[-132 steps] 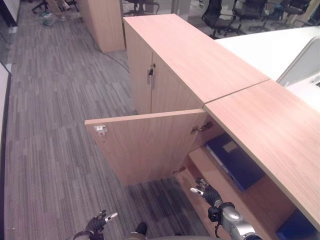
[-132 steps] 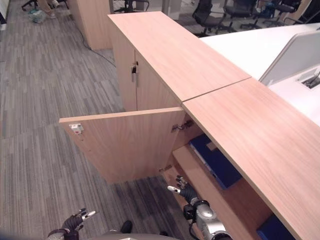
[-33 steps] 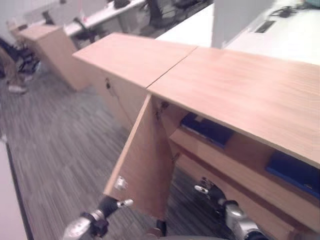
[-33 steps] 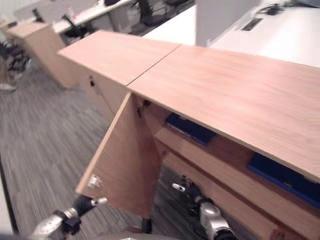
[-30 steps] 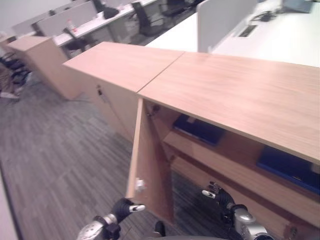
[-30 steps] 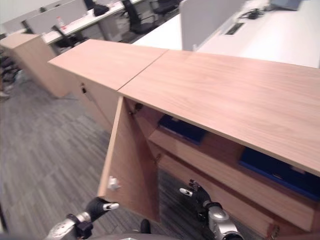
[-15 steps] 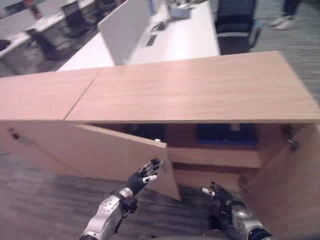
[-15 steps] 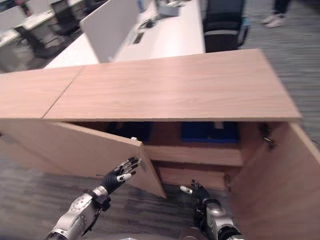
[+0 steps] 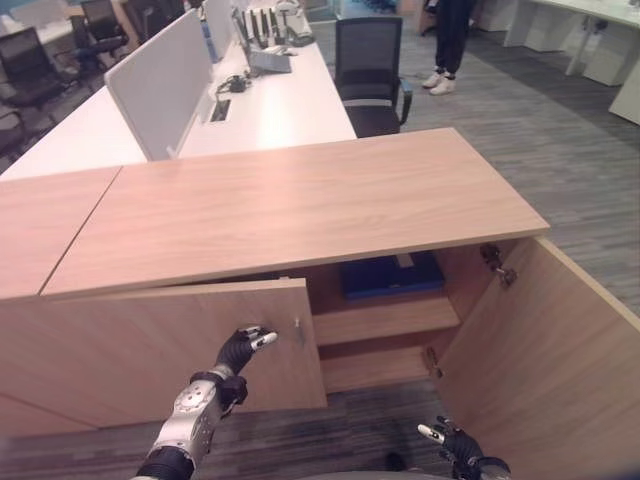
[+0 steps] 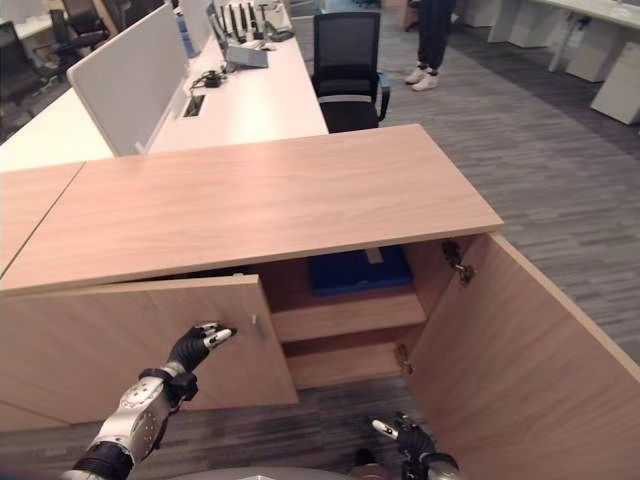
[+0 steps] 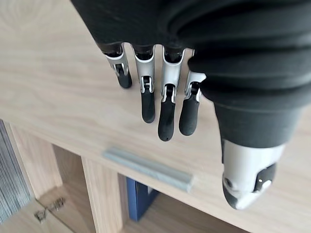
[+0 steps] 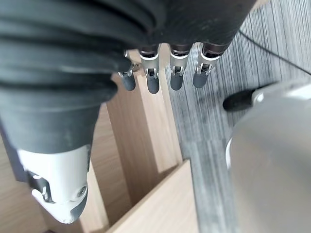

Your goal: Put the empty folder in the office cabinet

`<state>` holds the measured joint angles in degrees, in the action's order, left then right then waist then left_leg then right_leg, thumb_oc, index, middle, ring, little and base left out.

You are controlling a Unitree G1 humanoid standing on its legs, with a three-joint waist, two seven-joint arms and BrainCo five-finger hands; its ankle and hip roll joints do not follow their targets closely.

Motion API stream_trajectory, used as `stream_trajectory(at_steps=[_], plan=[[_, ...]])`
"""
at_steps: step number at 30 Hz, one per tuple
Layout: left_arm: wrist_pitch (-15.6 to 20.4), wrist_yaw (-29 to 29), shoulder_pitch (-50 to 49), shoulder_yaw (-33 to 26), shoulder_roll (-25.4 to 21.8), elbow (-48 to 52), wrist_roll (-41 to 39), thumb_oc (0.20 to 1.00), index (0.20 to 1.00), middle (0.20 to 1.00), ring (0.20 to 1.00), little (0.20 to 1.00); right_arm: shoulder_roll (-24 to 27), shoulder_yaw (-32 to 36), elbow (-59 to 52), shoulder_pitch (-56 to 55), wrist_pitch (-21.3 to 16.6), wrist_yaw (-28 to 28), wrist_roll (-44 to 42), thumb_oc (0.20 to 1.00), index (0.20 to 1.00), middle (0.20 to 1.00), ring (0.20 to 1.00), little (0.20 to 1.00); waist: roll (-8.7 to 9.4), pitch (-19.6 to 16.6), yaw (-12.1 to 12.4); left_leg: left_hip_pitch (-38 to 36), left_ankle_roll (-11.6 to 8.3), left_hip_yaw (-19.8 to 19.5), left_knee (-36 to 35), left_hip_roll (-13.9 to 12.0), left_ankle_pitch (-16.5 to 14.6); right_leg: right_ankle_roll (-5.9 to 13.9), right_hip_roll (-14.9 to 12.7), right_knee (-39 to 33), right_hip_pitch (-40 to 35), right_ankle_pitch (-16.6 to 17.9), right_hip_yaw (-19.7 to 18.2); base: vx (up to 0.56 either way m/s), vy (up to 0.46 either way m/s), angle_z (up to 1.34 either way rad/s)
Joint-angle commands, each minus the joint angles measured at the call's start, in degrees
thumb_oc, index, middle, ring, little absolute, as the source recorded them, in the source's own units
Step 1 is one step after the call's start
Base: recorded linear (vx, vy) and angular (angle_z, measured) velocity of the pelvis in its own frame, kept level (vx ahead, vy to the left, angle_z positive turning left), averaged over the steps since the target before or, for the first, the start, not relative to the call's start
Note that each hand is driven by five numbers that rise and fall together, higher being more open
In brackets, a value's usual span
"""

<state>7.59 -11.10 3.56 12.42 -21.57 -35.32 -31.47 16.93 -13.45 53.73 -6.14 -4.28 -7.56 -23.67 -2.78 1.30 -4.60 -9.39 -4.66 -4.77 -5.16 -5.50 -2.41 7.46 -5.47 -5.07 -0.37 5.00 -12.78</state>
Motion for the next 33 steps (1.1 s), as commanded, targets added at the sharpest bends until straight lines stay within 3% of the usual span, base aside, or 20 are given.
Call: stream_trajectory(at_steps=[1, 10, 14, 20, 21, 22, 23, 24, 25, 28, 29, 33], plan=[[5.3, 1.4, 8.5, -4.2, -3.1, -2.8, 0.8, 1.000, 1.000, 1.000, 1.000, 1.000, -0.8, 0.7, -2.1, 2.2, -1.5, -1.0, -2.5, 1.000, 1.000, 1.000, 1.000, 1.000, 1.11, -1.4, -0.6, 4.8, -1.00, 3.2, 0.2, 0.6, 3.7, 1.96, 2.0, 3.2, -3.5, -6.6, 1.1, 0.05, 0.090, -0.24], [5.6, 2.2, 10.6, -7.5, -5.4, -7.3, 0.3, 1.000, 1.000, 1.000, 1.000, 1.000, -1.9, 0.8, -1.9, 1.4, -1.4, -1.8, -2.8, 1.000, 1.000, 1.000, 1.000, 1.000, 2.03, -2.3, -1.4, 2.8, 0.28, 6.0, 0.2, 1.4, 1.6, 3.54, 0.4, 4.7, -2.6, -6.6, -0.6, 0.05, 0.084, -0.22], [6.0, 2.1, 8.4, -6.6, -2.9, -4.7, 1.0, 1.000, 1.000, 1.000, 1.000, 1.000, -2.4, 2.9, 0.1, 1.1, -1.1, -1.3, -2.7, 1.000, 1.000, 1.000, 1.000, 1.000, 2.51, -2.1, -1.1, 2.3, 1.17, 5.5, 0.2, 2.3, 0.6, 4.21, -1.1, 5.3, -2.6, -6.7, -0.1, 0.03, 0.095, -0.05], [5.6, 1.2, 2.7, -5.1, -0.7, 0.5, 2.3, 1.000, 1.000, 1.000, 1.000, 1.000, -2.6, 4.7, 2.7, 3.6, -1.3, -0.2, -2.2, 1.000, 1.000, 1.000, 1.000, 1.000, 2.70, -0.2, 0.2, 2.6, 1.98, 7.7, 0.4, 2.4, 0.2, 5.33, -0.9, 7.1, 1.0, -4.8, -0.6, -0.06, 0.021, -0.18], [5.3, 0.9, 1.9, -4.6, 0.0, 0.5, 2.1, 1.000, 1.000, 1.000, 1.000, 1.000, -2.7, 5.2, 3.4, 4.9, -1.5, 0.5, -1.9, 1.000, 1.000, 1.000, 1.000, 1.000, 2.26, 1.2, 1.4, 2.9, 1.82, 8.8, 0.8, 1.7, 0.1, 5.63, -1.8, 9.1, 3.3, -3.9, 2.9, -0.30, -0.096, -0.42], [4.6, 0.5, 0.0, -3.7, 0.4, 2.0, 2.6, 1.000, 1.000, 1.000, 1.000, 1.000, -3.0, 5.8, 3.3, 6.3, -1.4, 1.6, -1.4, 1.000, 1.000, 1.000, 1.000, 1.000, 0.85, 2.6, 3.7, 4.4, 1.49, 11.0, 2.1, 0.1, 0.6, 4.74, -6.3, 12.2, 4.2, -4.7, 16.4, -0.25, -0.096, -0.58], [4.6, 0.5, -0.1, -3.7, 0.5, 2.1, 2.6, 1.000, 1.000, 1.000, 1.000, 1.000, -3.0, 5.8, 3.3, 6.2, -1.4, 1.6, -1.4, 1.000, 1.000, 1.000, 1.000, 1.000, 0.82, 2.6, 3.3, 4.5, 1.47, 10.5, 2.3, 0.1, 0.4, 4.75, -6.4, 12.3, 4.1, -4.9, 16.8, -0.24, -0.130, -0.78], [4.0, 0.0, -1.9, -3.6, 0.9, 1.5, 3.0, 1.000, 1.000, 1.000, 1.000, 1.000, -3.3, 6.1, 3.6, 6.8, -1.5, 1.6, -1.3, 1.000, 1.000, 1.000, 1.000, 1.000, 0.61, 2.4, 4.3, 5.8, 1.47, 12.5, 3.4, -0.8, 0.6, 3.52, -9.7, 14.0, 2.6, -5.1, 22.1, -0.07, -0.068, -1.22], [4.0, 0.0, -2.0, -3.6, 0.9, 1.5, 3.0, 1.000, 1.000, 1.000, 1.000, 1.000, -3.3, 6.1, 3.6, 6.7, -1.5, 1.6, -1.3, 1.000, 1.000, 1.000, 1.000, 1.000, 0.67, 2.4, 4.3, 5.7, 1.49, 12.4, 3.6, -0.7, 0.5, 3.57, -9.9, 14.2, 2.6, -5.3, 22.2, -0.14, -0.174, -0.90], [2.9, -1.0, -5.6, -2.7, 1.8, -1.3, 5.0, 1.000, 1.000, 1.000, 1.000, 1.000, -3.5, 7.6, 6.1, 7.0, -1.1, 1.6, -0.6, 1.000, 1.000, 1.000, 1.000, 1.000, 1.17, 0.8, 6.3, 7.7, 0.84, 14.4, 4.6, -1.6, 1.4, 4.99, -16.1, 14.9, -0.7, -0.7, 22.4, -0.10, -0.256, -0.65], [2.3, -1.3, -6.3, -1.7, 2.5, -3.0, 5.8, 1.000, 1.000, 1.000, 1.000, 1.000, -3.4, 7.8, 7.2, 7.8, -0.7, 1.8, -0.3, 1.000, 1.000, 1.000, 1.000, 1.000, 1.34, 0.2, 7.2, 8.4, -0.13, 15.3, 4.7, -2.5, 2.0, 5.95, -19.8, 13.4, -1.4, 3.1, 24.8, -0.07, -0.279, -0.26], [2.2, -1.0, -6.6, -0.1, 2.8, -5.8, 7.9, 1.000, 1.000, 1.000, 1.000, 1.000, -3.4, 7.8, 8.2, 7.8, -0.4, 1.7, -0.6, 1.000, 1.000, 1.000, 1.000, 1.000, 1.90, -0.3, 6.7, 8.3, -1.74, 16.3, 4.0, -4.0, 3.1, 7.36, -20.8, 10.8, -1.8, 5.7, 24.2, -0.03, -0.331, -0.44]])
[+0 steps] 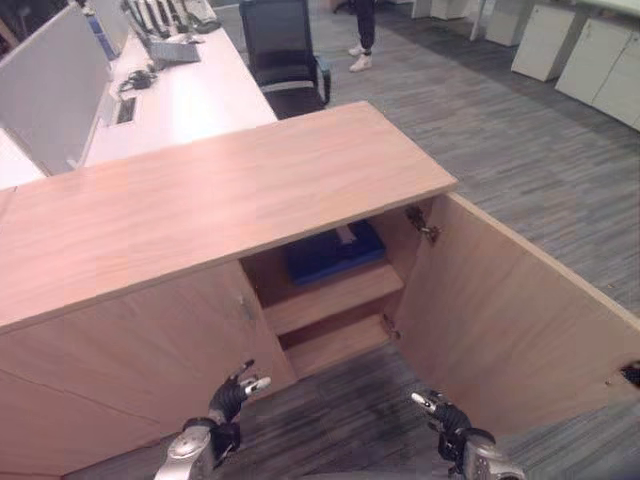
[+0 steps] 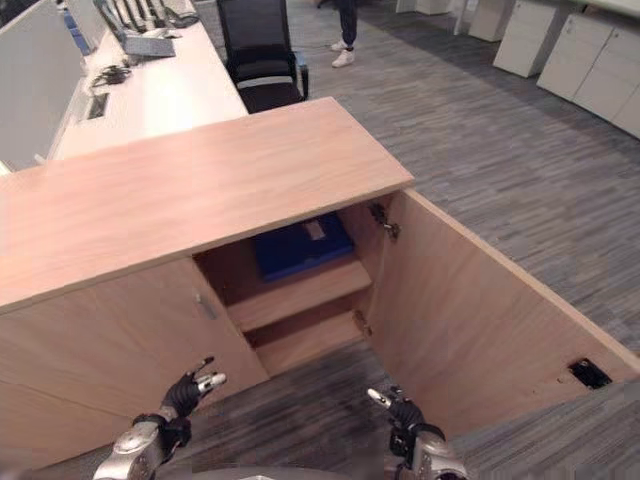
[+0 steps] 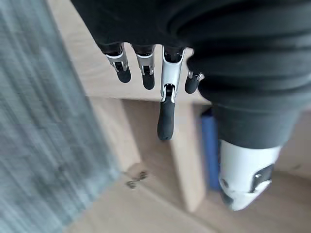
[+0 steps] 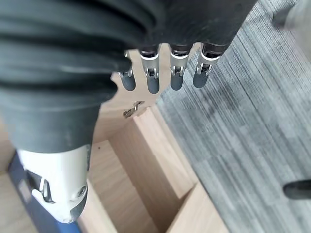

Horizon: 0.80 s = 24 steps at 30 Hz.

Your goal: Put the empty folder in the office cabinet

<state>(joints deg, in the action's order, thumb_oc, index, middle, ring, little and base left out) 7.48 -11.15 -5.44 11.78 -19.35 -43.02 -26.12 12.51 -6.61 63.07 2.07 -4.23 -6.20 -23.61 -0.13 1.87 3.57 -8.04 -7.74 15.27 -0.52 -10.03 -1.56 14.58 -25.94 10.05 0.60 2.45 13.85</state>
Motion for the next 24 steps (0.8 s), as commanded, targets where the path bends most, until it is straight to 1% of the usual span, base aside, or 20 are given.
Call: stream_trajectory(at_steps=[1, 2, 3, 4, 6, 7, 8, 9, 10, 11, 12, 14, 15, 16, 17, 19, 20, 21, 23, 24], plan=[[2.5, -0.6, 2.4, 0.6, 1.0, -0.9, 3.1, 1.000, 1.000, 1.000, 1.000, 1.000, 1.7, 0.6, -0.9, -0.2, -0.4, 0.3, 0.0, 1.000, 1.000, 1.000, 1.000, 1.000, -1.06, -1.2, -1.8, 6.7, -0.46, -2.6, -1.6, -1.6, 4.0, 0.42, 1.2, -6.2, -3.1, 6.2, -2.6, -0.03, -0.412, -0.31], [2.2, -0.4, 2.4, 0.6, 1.4, -1.9, 3.3, 1.000, 1.000, 1.000, 1.000, 1.000, 1.7, 0.5, -0.6, -0.1, -0.4, 0.5, 0.1, 1.000, 1.000, 1.000, 1.000, 1.000, -1.24, -1.3, -1.8, 6.7, -0.91, -2.6, -2.1, -2.3, 4.6, 0.42, 2.2, -7.1, -3.2, 4.8, -2.4, -0.03, -0.450, -0.23], [2.3, 0.0, 2.6, 0.3, 1.7, -3.5, 3.3, 1.000, 1.000, 1.000, 1.000, 1.000, 2.0, 0.3, -0.5, -0.3, -0.5, 0.5, -0.1, 1.000, 1.000, 1.000, 1.000, 1.000, -1.61, -1.3, -2.1, 6.6, -1.65, -2.4, -2.5, -3.6, 5.7, 0.42, 3.3, -7.8, -3.5, 2.5, -2.3, -0.01, -0.212, -0.44], [2.3, 0.0, 2.7, 0.3, 1.7, -3.5, 3.3, 1.000, 1.000, 1.000, 1.000, 1.000, 2.0, 0.3, -0.5, -0.3, -0.5, 0.5, -0.1, 1.000, 1.000, 1.000, 1.000, 1.000, -1.63, -1.3, -2.1, 6.6, -1.66, -2.4, -2.5, -3.6, 5.7, 0.42, 3.4, -7.8, -3.5, 2.5, -2.3, -0.01, -0.265, -0.64], [2.4, 0.7, 3.1, 0.3, 2.6, -6.3, 3.7, 1.000, 1.000, 1.000, 1.000, 1.000, 2.5, 0.4, -0.3, -0.7, -0.7, 0.5, -0.5, 1.000, 1.000, 1.000, 1.000, 1.000, -2.22, -1.3, -3.0, 6.7, -2.91, -2.3, -3.0, -5.9, 7.9, 0.23, 5.8, -9.5, -4.4, -0.4, -3.0, -0.01, -0.317, -0.53], [2.3, 0.9, 3.6, 0.1, 3.1, -7.4, 3.6, 1.000, 1.000, 1.000, 1.000, 1.000, 3.0, 0.3, 0.0, -0.7, -0.9, 0.5, -0.7, 1.000, 1.000, 1.000, 1.000, 1.000, -2.76, -1.1, -3.5, 6.8, -3.34, -2.5, -3.2, -6.9, 8.9, -0.30, 7.1, -10.0, -4.8, -1.3, -3.3, -0.02, -0.426, -0.13], [2.1, 1.3, 4.2, 0.0, 3.9, -9.8, 3.4, 1.000, 1.000, 1.000, 1.000, 1.000, 4.0, 0.1, 0.1, -0.4, -1.1, 0.8, -1.0, 1.000, 1.000, 1.000, 1.000, 1.000, -3.61, -0.8, -4.5, 6.7, -4.10, -2.6, -3.4, -8.4, 10.9, -1.23, 9.3, -10.7, -5.2, -2.4, -3.6, 0.00, -0.403, -0.04], [2.1, 1.4, 4.5, 0.0, 4.4, -11.2, 3.7, 1.000, 1.000, 1.000, 1.000, 1.000, 4.4, -0.1, 0.3, -0.4, -1.2, 0.7, -1.1, 1.000, 1.000, 1.000, 1.000, 1.000, -4.06, -0.7, -5.0, 6.5, -4.50, -2.5, -3.4, -9.3, 12.0, -1.80, 10.5, -11.2, -5.5, -3.0, -3.9, 0.00, -0.297, -0.10], [2.2, 1.4, 4.5, 0.0, 4.5, -11.3, 3.7, 1.000, 1.000, 1.000, 1.000, 1.000, 4.4, -0.1, 0.3, -0.4, -1.2, 0.7, -1.1, 1.000, 1.000, 1.000, 1.000, 1.000, -4.19, -0.7, -5.0, 6.5, -4.58, -2.5, -3.5, -9.4, 12.1, -1.87, 10.7, -11.2, -5.6, -3.0, -3.8, 0.01, -0.189, -0.28], [2.0, 1.4, 4.8, 0.0, 5.0, -12.4, 3.8, 1.000, 1.000, 1.000, 1.000, 1.000, 4.7, -0.2, 0.6, -0.4, -1.3, 0.7, -1.2, 1.000, 1.000, 1.000, 1.000, 1.000, -4.72, -0.6, -5.5, 6.2, -4.95, -2.4, -3.5, -10.2, 13.4, -2.35, 11.9, -11.7, -6.0, -3.5, -4.1, 0.00, -0.227, -0.39], [1.7, 1.6, 5.4, 0.0, 5.9, -15.0, 4.3, 1.000, 1.000, 1.000, 1.000, 1.000, 5.1, 0.1, 1.1, -0.5, -1.5, 0.9, -1.9, 1.000, 1.000, 1.000, 1.000, 1.000, -5.64, 0.0, -6.2, 6.2, -5.71, -2.7, -3.2, -11.6, 17.3, -3.03, 13.8, -12.8, -6.9, -4.1, -4.3, -0.01, -0.288, -0.31], [1.4, 1.9, 6.1, 0.1, 6.3, -16.8, 4.9, 1.000, 1.000, 1.000, 1.000, 1.000, 5.4, 0.7, 1.7, -0.9, -1.7, 1.2, -2.7, 1.000, 1.000, 1.000, 1.000, 1.000, -5.73, 0.4, -7.3, 6.7, -5.83, -1.4, -2.7, -12.3, 20.0, -3.80, 14.9, -13.8, -7.7, -4.4, -4.1, -0.03, -0.229, -0.18], [1.3, 1.9, 6.2, 0.1, 6.4, -17.3, 5.3, 1.000, 1.000, 1.000, 1.000, 1.000, 5.6, 0.9, 1.8, -1.1, -1.6, 1.4, -3.0, 1.000, 1.000, 1.000, 1.000, 1.000, -5.67, 0.7, -7.8, 6.9, -5.80, -0.6, -2.0, -12.4, 20.8, -4.19, 15.3, -14.0, -7.8, -4.3, -4.2, -0.02, -0.120, -0.12], [1.3, 1.9, 6.2, 0.0, 6.5, -17.4, 5.3, 1.000, 1.000, 1.000, 1.000, 1.000, 5.6, 0.9, 1.8, -1.0, -1.6, 1.4, -3.1, 1.000, 1.000, 1.000, 1.000, 1.000, -5.69, 0.7, -7.8, 6.9, -5.81, -0.6, -2.0, -12.4, 20.8, -4.21, 15.3, -14.0, -7.8, -4.3, -4.3, -0.03, -0.155, -0.04], [1.3, 2.1, 6.3, -0.4, 6.8, -18.6, 5.5, 1.000, 1.000, 1.000, 1.000, 1.000, 5.9, 1.3, 2.7, -0.8, -1.6, 1.7, -3.6, 1.000, 1.000, 1.000, 1.000, 1.000, -5.12, 1.2, -8.2, 6.7, -4.83, -2.1, 0.0, -10.5, 18.4, -4.75, 15.6, -13.9, -7.4, -4.4, -5.2, -0.03, -0.175, -0.01], [1.4, 2.4, 6.5, -0.7, 7.0, -19.5, 5.4, 1.000, 1.000, 1.000, 1.000, 1.000, 6.3, 1.2, 3.5, -0.2, -1.6, 2.1, -3.6, 1.000, 1.000, 1.000, 1.000, 1.000, -3.96, 1.3, -7.8, 6.6, -2.33, -7.9, 1.7, -5.1, 11.1, -5.36, 15.5, -13.9, -6.0, -3.9, -6.9, -0.03, -0.221, -0.46], [1.3, 2.5, 6.6, -0.7, 7.2, -20.1, 5.3, 1.000, 1.000, 1.000, 1.000, 1.000, 6.4, 1.2, 3.8, -0.1, -1.6, 2.2, -3.5, 1.000, 1.000, 1.000, 1.000, 1.000, -3.27, 1.3, -7.3, 7.1, -1.34, -11.3, 2.6, -1.9, 7.2, -5.66, 15.6, -13.7, -5.5, -3.7, -7.8, -0.02, -0.179, -1.15], [1.3, 2.4, 6.9, -0.7, 7.3, -20.6, 5.1, 1.000, 1.000, 1.000, 1.000, 1.000, 6.6, 1.5, 4.6, 0.2, -1.6, 2.3, -3.6, 1.000, 1.000, 1.000, 1.000, 1.000, -2.89, 1.2, -7.1, 7.8, -1.16, -13.2, 2.5, -0.1, 5.2, -5.81, 15.7, -13.5, -4.7, -3.5, -8.6, 0.00, -0.137, -1.19], [1.4, 2.3, 7.0, -1.1, 7.1, -21.7, 5.1, 1.000, 1.000, 1.000, 1.000, 1.000, 7.0, 2.3, 4.9, 0.4, -1.7, 2.4, -4.0, 1.000, 1.000, 1.000, 1.000, 1.000, -2.87, 1.2, -7.1, 6.9, -0.80, -14.1, 1.8, 0.8, 3.7, -5.77, 16.7, -13.2, -4.7, -3.6, -9.9, 0.04, -0.059, -0.54], [1.5, 2.2, 6.5, -1.4, 6.6, -22.6, 6.0, 1.000, 1.000, 1.000, 1.000, 1.000, 7.8, 2.7, 5.5, 0.8, -1.9, 2.5, -3.6, 1.000, 1.000, 1.000, 1.000, 1.000, -2.83, 0.8, -6.6, 5.9, -0.26, -16.0, 1.1, 1.3, 2.5, -5.81, 17.4, -13.3, -5.0, -3.6, -11.2, 0.07, -0.019, -0.02]])
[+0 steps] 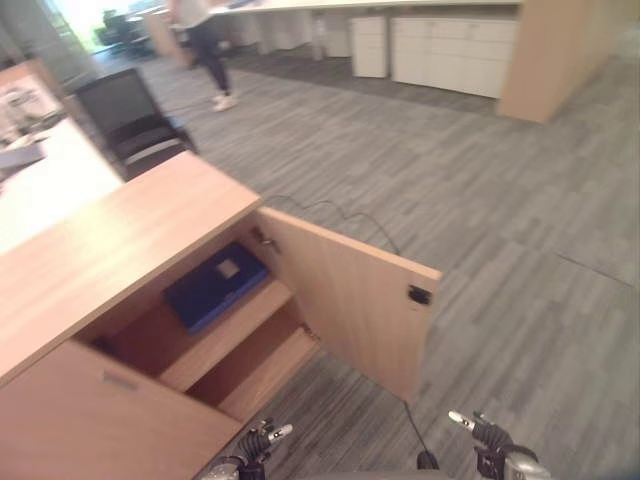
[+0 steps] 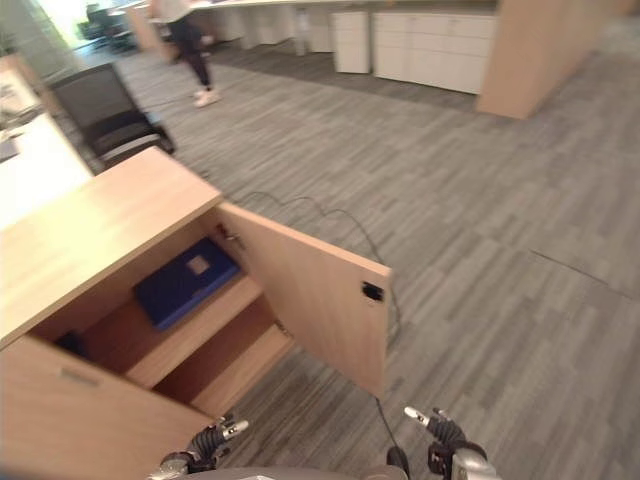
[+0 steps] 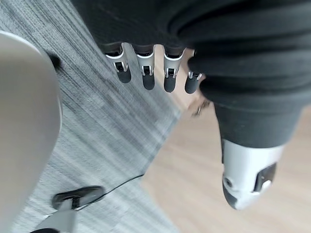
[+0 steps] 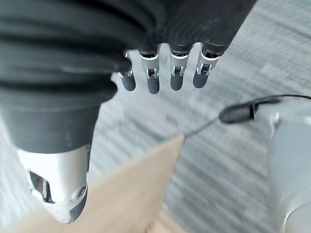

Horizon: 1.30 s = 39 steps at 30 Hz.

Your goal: Put the empty folder in the office cabinet

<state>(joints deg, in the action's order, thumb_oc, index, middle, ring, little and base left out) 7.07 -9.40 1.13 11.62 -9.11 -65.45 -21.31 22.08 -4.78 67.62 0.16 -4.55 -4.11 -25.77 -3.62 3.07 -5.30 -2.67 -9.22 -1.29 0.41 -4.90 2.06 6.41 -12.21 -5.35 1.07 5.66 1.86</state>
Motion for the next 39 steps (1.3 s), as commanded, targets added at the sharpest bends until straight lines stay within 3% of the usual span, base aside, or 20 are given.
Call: stream_trajectory(at_steps=[1, 6, 8, 21, 30, 39], plan=[[2.0, 0.5, -0.1, -1.2, -3.6, -0.2, 1.2, 1.000, 1.000, 1.000, 1.000, 1.000, -1.8, 0.9, 0.9, 2.8, -1.6, 0.4, -1.4, 1.000, 1.000, 1.000, 1.000, 1.000, 0.65, -0.4, 2.2, 0.4, 1.22, 0.6, 0.2, -3.8, -1.2, 2.36, 3.7, 2.0, -5.6, -6.9, 0.8, 0.08, -0.013, -0.27], [2.0, 0.3, -1.2, -1.5, -5.9, -2.5, 4.9, 1.000, 1.000, 1.000, 1.000, 1.000, 0.1, 1.7, 0.2, 3.3, -1.7, 0.3, -0.6, 1.000, 1.000, 1.000, 1.000, 1.000, 1.09, -1.9, 2.6, -2.7, 1.43, 0.9, -3.0, -3.9, -1.0, 2.48, 3.9, 1.8, -7.3, -6.8, 1.0, 0.08, 0.000, -0.27], [1.8, -0.1, -2.1, -2.6, -8.2, -4.0, 6.9, 1.000, 1.000, 1.000, 1.000, 1.000, 3.9, 3.5, -0.7, 5.8, -1.8, 0.8, -0.8, 1.000, 1.000, 1.000, 1.000, 1.000, 1.84, -2.7, 3.3, -4.3, 1.57, 1.2, -4.4, -3.8, -1.2, 2.78, 3.7, 1.8, -7.9, -6.6, 1.4, 0.04, 0.017, 0.05], [1.4, -0.7, -5.0, -1.2, -10.2, -5.9, 10.7, 1.000, 1.000, 1.000, 1.000, 1.000, 12.5, 2.8, 0.7, 20.5, -1.9, 1.9, -2.1, 1.000, 1.000, 1.000, 1.000, 1.000, 3.16, -4.2, 6.6, -5.9, 2.03, 1.2, -5.4, -3.6, -2.1, 3.70, 3.1, 1.1, -9.3, -6.2, 2.3, 0.01, 0.018, 0.05], [1.2, -0.2, -5.8, 0.3, -10.1, -6.5, 11.3, 1.000, 1.000, 1.000, 1.000, 1.000, 8.8, -3.8, 2.0, 29.1, -1.5, 2.1, -1.3, 1.000, 1.000, 1.000, 1.000, 1.000, 3.34, -4.7, 8.6, -5.6, 1.99, 0.4, -5.4, -3.7, -1.8, 3.58, 3.2, 0.7, -10.1, -6.3, 3.4, 0.00, 0.004, 0.07], [0.9, 1.2, -5.9, -0.3, -9.4, -6.3, 9.8, 1.000, 1.000, 1.000, 1.000, 1.000, -0.8, -9.7, -1.5, 28.0, -1.2, 1.5, 0.3, 1.000, 1.000, 1.000, 1.000, 1.000, 3.15, -4.3, 9.9, -4.7, 1.80, -1.1, -5.4, -3.6, -1.1, 3.16, 3.4, 0.7, -10.5, -6.5, 4.7, -0.01, 0.001, 0.10]])
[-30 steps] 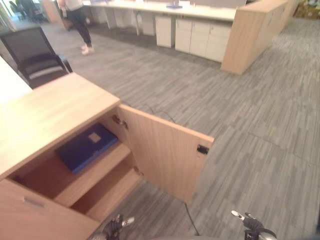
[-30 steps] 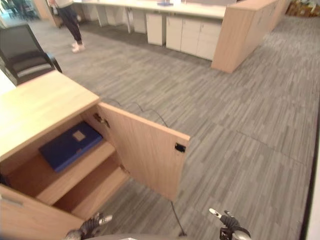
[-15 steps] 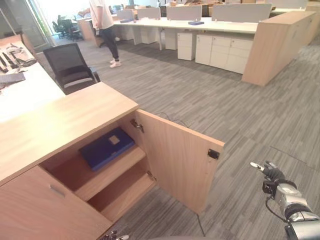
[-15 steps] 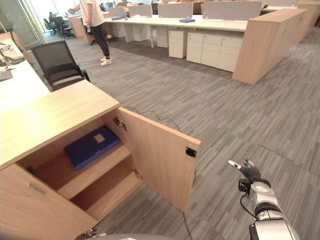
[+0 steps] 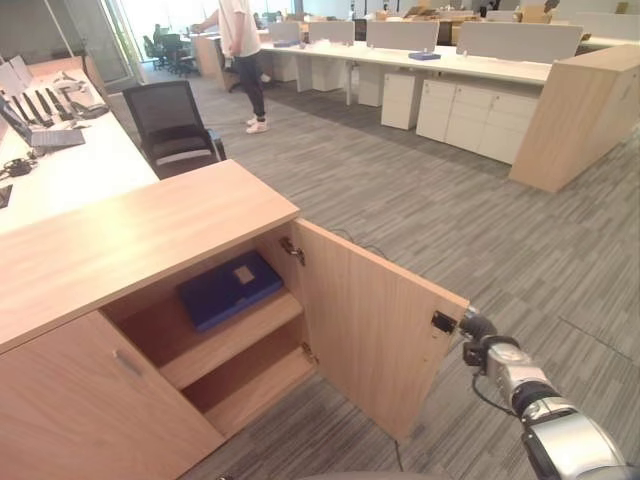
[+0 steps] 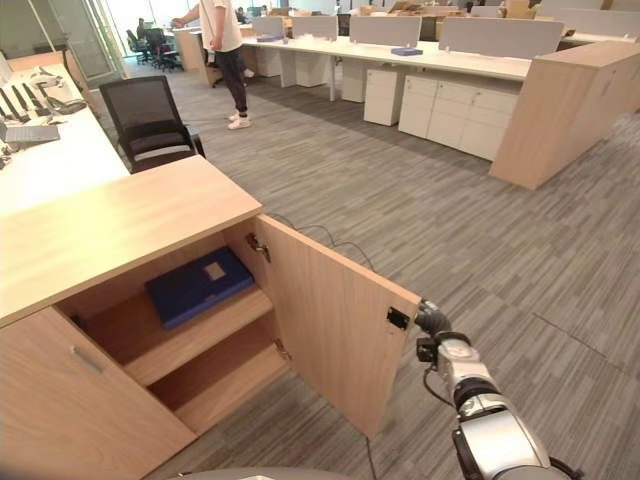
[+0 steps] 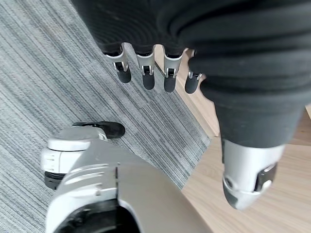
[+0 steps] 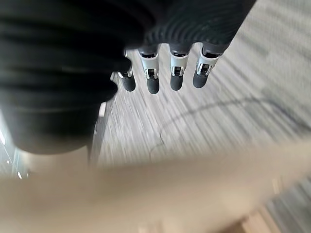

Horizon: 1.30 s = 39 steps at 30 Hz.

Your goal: Put the empty folder in the office cabinet

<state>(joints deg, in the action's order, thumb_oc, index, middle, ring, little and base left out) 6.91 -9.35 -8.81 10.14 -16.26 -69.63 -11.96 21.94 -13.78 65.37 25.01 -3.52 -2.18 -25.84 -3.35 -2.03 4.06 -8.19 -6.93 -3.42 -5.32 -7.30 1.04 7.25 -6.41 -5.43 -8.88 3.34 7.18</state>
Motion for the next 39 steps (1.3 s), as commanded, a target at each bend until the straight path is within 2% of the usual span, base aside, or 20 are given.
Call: stream_trajectory(at_steps=[1, 4, 7, 9, 10, 14, 19, 21, 23, 24, 25, 26, 28, 29, 30, 31, 34, 37, 38, 39], plan=[[1.0, 1.6, 4.3, 0.1, -2.2, -2.3, -0.2, 1.000, 1.000, 1.000, 1.000, 1.000, -2.5, -1.8, -0.9, 1.7, -2.4, -0.7, 0.7, 1.000, 1.000, 1.000, 1.000, 1.000, 2.90, 0.9, 0.7, 0.9, -0.54, 0.6, 0.3, -1.2, 0.1, 2.21, -2.3, 0.8, -0.6, -4.2, -0.4, -0.02, -0.008, 0.05], [1.1, 2.6, 4.9, -2.0, -2.1, -2.5, -2.2, 1.000, 1.000, 1.000, 1.000, 1.000, -5.4, -3.9, -6.4, -2.4, -2.8, -1.4, 0.5, 1.000, 1.000, 1.000, 1.000, 1.000, 3.00, 1.2, 0.7, 1.3, -0.80, 0.2, 0.3, -1.3, 0.4, 2.18, -2.3, 0.9, -0.6, -4.3, 0.3, -0.02, -0.005, 0.07], [1.0, 3.5, 5.4, -4.8, -2.1, -2.6, -4.4, 1.000, 1.000, 1.000, 1.000, 1.000, -6.0, -5.9, -12.7, -7.0, -2.9, -2.7, 1.3, 1.000, 1.000, 1.000, 1.000, 1.000, 3.19, 1.4, 0.4, 1.7, -1.09, -0.2, 0.3, -1.4, 0.6, 2.04, -2.2, 1.0, -0.6, -4.6, 0.6, -0.01, -0.008, 0.11], [1.1, 3.8, 5.6, -6.5, -2.3, -2.5, -5.0, 1.000, 1.000, 1.000, 1.000, 1.000, -5.1, -7.6, -17.8, -10.7, -2.9, -4.1, 2.9, 1.000, 1.000, 1.000, 1.000, 1.000, 3.36, 1.6, 0.2, 1.9, -1.27, -0.5, 0.3, -1.5, 0.8, 1.99, -2.1, 1.1, -0.6, -4.7, 1.0, -0.02, -0.030, 0.15], [1.1, 3.7, 5.5, -7.8, -2.6, -2.2, -4.9, 1.000, 1.000, 1.000, 1.000, 1.000, -3.4, -9.0, -24.1, -15.0, -2.7, -6.1, 4.7, 1.000, 1.000, 1.000, 1.000, 1.000, 3.57, 1.9, 0.0, 2.2, -1.55, -0.9, 0.3, -1.6, 1.1, 1.94, -2.1, 1.3, -0.6, -4.8, 1.4, -0.03, -0.040, 0.10], [1.4, 3.3, 5.8, -8.9, -3.1, -1.3, -3.7, 1.000, 1.000, 1.000, 1.000, 1.000, 0.3, -11.8, -31.9, -21.1, -2.8, -9.5, 8.1, 1.000, 1.000, 1.000, 1.000, 1.000, 3.65, 2.6, 0.2, 3.7, -2.49, -2.5, 0.3, -1.8, 2.2, 1.74, -1.9, 1.3, -0.5, -5.2, 3.0, -0.03, -0.045, 0.18], [1.5, 3.6, 6.1, -9.6, -3.0, -1.3, -4.4, 1.000, 1.000, 1.000, 1.000, 1.000, -0.1, -16.5, -33.8, -20.0, -2.7, -11.2, 9.7, 1.000, 1.000, 1.000, 1.000, 1.000, 3.60, 3.2, 1.6, 5.3, -3.33, -4.2, 0.3, -2.0, 3.1, 1.58, -1.5, 0.9, -0.2, -5.3, 4.5, -0.04, -0.037, 0.27], [1.5, 3.9, 7.2, -9.2, -2.9, -1.2, -4.8, 1.000, 1.000, 1.000, 1.000, 1.000, -1.4, -18.3, -34.3, -18.6, -3.0, -10.9, 9.2, 1.000, 1.000, 1.000, 1.000, 1.000, 3.59, 4.6, 3.2, 7.6, -3.86, -5.3, 0.4, -1.6, 4.7, 1.49, -1.7, 0.7, 0.1, -5.4, 6.1, -0.11, -0.016, 0.27], [1.5, 4.2, 7.6, -9.0, -2.7, -1.1, -5.2, 1.000, 1.000, 1.000, 1.000, 1.000, -2.3, -19.1, -34.4, -17.7, -3.2, -10.7, 8.4, 1.000, 1.000, 1.000, 1.000, 1.000, 3.78, 5.2, 3.7, 9.3, -3.94, -5.0, 1.0, -1.6, 5.1, 1.57, -2.1, 0.7, 0.2, -5.5, 7.5, -0.11, 0.005, 0.47], [1.4, 4.3, 7.8, -9.0, -2.4, -1.0, -5.5, 1.000, 1.000, 1.000, 1.000, 1.000, -3.1, -19.7, -34.1, -16.8, -3.4, -10.3, 7.9, 1.000, 1.000, 1.000, 1.000, 1.000, 3.96, 5.9, 3.8, 10.5, -3.96, -4.2, 1.8, -1.8, 5.5, 1.59, -2.5, 0.7, 0.2, -5.7, 8.6, -0.17, 0.029, 0.72], [1.5, 4.7, 7.8, -9.0, -2.1, -0.8, -6.1, 1.000, 1.000, 1.000, 1.000, 1.000, -3.9, -20.5, -33.6, -15.9, -3.6, -9.7, 7.5, 1.000, 1.000, 1.000, 1.000, 1.000, 4.14, 6.7, 4.1, 11.9, -3.76, -1.7, 4.1, -2.4, 5.4, 1.67, -3.1, 0.8, 0.3, -5.5, 10.0, -0.24, 0.094, 0.61], [1.0, 5.1, 8.1, -8.6, -1.6, -0.9, -5.8, 1.000, 1.000, 1.000, 1.000, 1.000, -5.0, -21.0, -33.1, -14.6, -3.6, -8.6, 7.3, 1.000, 1.000, 1.000, 1.000, 1.000, 4.58, 7.4, 3.4, 13.4, -2.96, 9.0, 8.4, -5.4, 5.3, 1.36, -4.4, 1.1, 0.3, -5.2, 13.4, -0.25, 0.128, 1.19], [0.7, 5.0, 7.5, -8.4, -1.1, -0.7, -5.3, 1.000, 1.000, 1.000, 1.000, 1.000, -6.2, -21.5, -32.6, -13.6, -3.3, -8.2, 6.8, 1.000, 1.000, 1.000, 1.000, 1.000, 4.44, 6.6, 2.7, 12.2, -2.59, 17.9, 9.9, -8.0, 4.2, 1.31, -4.8, 1.3, 0.5, -5.3, 16.1, -0.14, 0.123, 1.55], [0.5, 5.0, 6.6, -8.4, -1.0, -0.8, -4.6, 1.000, 1.000, 1.000, 1.000, 1.000, -6.6, -21.5, -33.1, -13.2, -3.2, -8.2, 6.9, 1.000, 1.000, 1.000, 1.000, 1.000, 4.00, 6.0, 2.7, 11.1, -2.45, 20.0, 9.4, -8.3, 3.8, 1.29, -4.8, 1.4, -0.1, -5.5, 17.5, -0.01, 0.067, 0.94], [0.5, 5.0, 6.6, -8.4, -1.0, -0.8, -4.6, 1.000, 1.000, 1.000, 1.000, 1.000, -6.5, -21.6, -33.1, -13.3, -3.2, -8.2, 6.9, 1.000, 1.000, 1.000, 1.000, 1.000, 3.99, 6.0, 2.6, 11.0, -2.46, 20.0, 9.3, -8.3, 3.8, 1.29, -4.8, 1.4, -0.2, -5.5, 17.6, 0.07, 0.148, 0.61], [-0.1, 4.6, 5.3, -8.0, -1.1, -1.2, -3.1, 1.000, 1.000, 1.000, 1.000, 1.000, -7.0, -21.1, -33.8, -13.1, -2.5, -8.5, 6.8, 1.000, 1.000, 1.000, 1.000, 1.000, 3.79, 5.2, 3.4, 10.7, -1.75, 19.2, 8.2, -6.7, 3.1, 1.46, -5.3, 2.6, -1.0, -5.2, 18.7, 0.10, 0.174, 0.88], [-0.7, 4.2, 5.0, -7.9, -2.1, -3.0, -0.3, 1.000, 1.000, 1.000, 1.000, 1.000, -8.1, -18.7, -33.4, -13.0, -2.7, -7.6, 4.7, 1.000, 1.000, 1.000, 1.000, 1.000, 4.96, 4.2, 5.6, 10.4, -0.10, 16.6, 6.7, -3.6, 2.1, 2.30, -8.1, 7.1, -1.4, -5.2, 21.3, 0.10, 0.211, 0.88], [-0.8, 3.7, 5.1, -7.0, -3.0, -2.9, 1.7, 1.000, 1.000, 1.000, 1.000, 1.000, -8.8, -15.9, -33.0, -12.5, -3.3, -6.1, 2.4, 1.000, 1.000, 1.000, 1.000, 1.000, 5.98, 3.9, 6.9, 9.9, 2.16, 14.7, 5.3, -0.5, 0.9, 4.00, -11.6, 14.7, 0.4, -4.2, 22.0, 0.08, 0.194, 0.89], [-0.7, 3.7, 5.0, -6.6, -3.4, -2.6, 2.4, 1.000, 1.000, 1.000, 1.000, 1.000, -8.7, -14.4, -32.8, -12.2, -3.6, -5.2, 2.2, 1.000, 1.000, 1.000, 1.000, 1.000, 6.38, 4.0, 7.1, 9.4, 3.24, 13.8, 4.9, 0.9, 0.3, 5.25, -13.5, 18.8, 1.9, -1.5, 21.1, 0.13, 0.211, 0.92], [-0.8, 3.7, 4.8, -6.5, -3.6, -2.4, 2.6, 1.000, 1.000, 1.000, 1.000, 1.000, -8.9, -13.3, -32.3, -11.7, -3.7, -4.6, 2.0, 1.000, 1.000, 1.000, 1.000, 1.000, 6.36, 4.4, 7.0, 8.5, 4.04, 13.1, 4.5, 2.0, -0.2, 6.28, -15.3, 22.8, 3.7, 2.9, 19.5, 0.15, 0.201, 0.70]])
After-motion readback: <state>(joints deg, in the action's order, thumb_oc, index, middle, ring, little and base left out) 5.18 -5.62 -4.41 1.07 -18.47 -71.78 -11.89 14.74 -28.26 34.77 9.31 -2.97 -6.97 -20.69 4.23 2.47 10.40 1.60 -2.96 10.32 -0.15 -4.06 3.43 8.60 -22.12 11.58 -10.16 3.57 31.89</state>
